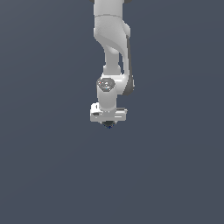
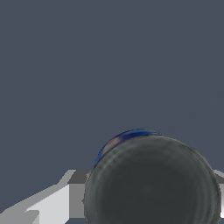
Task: Pick up the object and move it to a goal position.
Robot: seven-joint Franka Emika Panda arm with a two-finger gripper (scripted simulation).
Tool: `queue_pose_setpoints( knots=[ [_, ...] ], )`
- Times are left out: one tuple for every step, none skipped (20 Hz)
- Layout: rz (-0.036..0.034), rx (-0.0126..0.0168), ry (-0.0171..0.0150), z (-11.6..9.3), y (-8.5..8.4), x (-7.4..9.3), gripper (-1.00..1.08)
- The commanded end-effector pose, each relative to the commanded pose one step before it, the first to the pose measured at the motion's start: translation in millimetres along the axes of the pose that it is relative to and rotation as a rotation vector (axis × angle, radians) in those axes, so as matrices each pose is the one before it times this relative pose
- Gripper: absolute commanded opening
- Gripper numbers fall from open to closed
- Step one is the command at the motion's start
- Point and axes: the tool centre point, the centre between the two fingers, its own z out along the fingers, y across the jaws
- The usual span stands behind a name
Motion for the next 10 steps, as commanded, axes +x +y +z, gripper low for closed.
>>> queue_pose_setpoints(
  knots=[
    [0.00000, -0.00012, 0.00143, -10.37, 0.99, 10.81, -1.00],
    [0.00000, 0.00000, 0.00000, -4.55, 0.44, 4.90, -1.00],
    [0.00000, 0.00000, 0.00000, -4.81, 0.47, 5.20, -1.00],
    [0.00000, 0.00000, 0.00000, -5.05, 0.50, 5.48, -1.00],
    [0.00000, 0.00000, 0.00000, -5.28, 0.52, 5.75, -1.00],
    [0.00000, 0.00000, 0.00000, -5.48, 0.54, 5.99, -1.00],
    [0.00000, 0.00000, 0.00000, -5.66, 0.56, 6.22, -1.00],
    [0.00000, 0.00000, 0.00000, -5.82, 0.58, 6.43, -1.00],
    [0.00000, 0.00000, 0.00000, -5.97, 0.60, 6.62, -1.00],
    [0.00000, 0.00000, 0.00000, -6.02, 0.61, 6.72, -1.00]
  ],
)
